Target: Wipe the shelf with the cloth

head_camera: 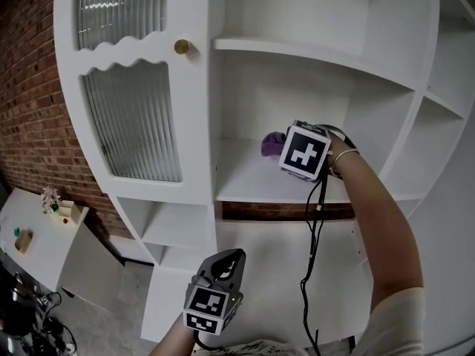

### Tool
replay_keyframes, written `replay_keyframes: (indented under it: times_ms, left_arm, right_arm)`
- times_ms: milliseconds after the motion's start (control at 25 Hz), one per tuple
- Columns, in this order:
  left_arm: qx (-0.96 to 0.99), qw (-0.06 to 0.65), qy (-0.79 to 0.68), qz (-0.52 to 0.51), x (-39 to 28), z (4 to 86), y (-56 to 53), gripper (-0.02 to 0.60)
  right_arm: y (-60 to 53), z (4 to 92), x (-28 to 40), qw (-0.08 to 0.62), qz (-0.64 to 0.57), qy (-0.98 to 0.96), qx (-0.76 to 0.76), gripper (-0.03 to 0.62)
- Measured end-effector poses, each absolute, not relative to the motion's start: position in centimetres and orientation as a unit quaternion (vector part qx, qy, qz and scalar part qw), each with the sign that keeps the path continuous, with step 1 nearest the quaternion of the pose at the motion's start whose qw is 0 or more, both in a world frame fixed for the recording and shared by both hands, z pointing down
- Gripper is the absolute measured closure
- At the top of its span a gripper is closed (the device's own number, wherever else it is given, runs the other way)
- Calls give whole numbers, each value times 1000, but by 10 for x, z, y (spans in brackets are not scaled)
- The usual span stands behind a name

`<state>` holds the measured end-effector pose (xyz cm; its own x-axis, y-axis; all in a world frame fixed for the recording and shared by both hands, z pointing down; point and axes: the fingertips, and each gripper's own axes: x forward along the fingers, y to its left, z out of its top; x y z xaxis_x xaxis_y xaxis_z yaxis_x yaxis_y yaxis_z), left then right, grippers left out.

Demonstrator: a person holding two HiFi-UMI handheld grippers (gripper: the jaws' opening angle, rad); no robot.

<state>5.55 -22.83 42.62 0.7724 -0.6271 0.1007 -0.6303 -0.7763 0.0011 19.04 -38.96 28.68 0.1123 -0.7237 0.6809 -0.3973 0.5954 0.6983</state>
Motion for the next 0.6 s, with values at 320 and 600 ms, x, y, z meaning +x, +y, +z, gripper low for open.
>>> replay_keyframes:
  times_ms: [320,600]
  left_arm:
    - [931,47,-358,57,72,442,-257,569]
    - [920,61,-381,66,72,456,-273,569]
  right_arm:
    - [-452,306,244,621,-133,-634,442,520]
    - [-482,331,251,640,-131,-628,423,519]
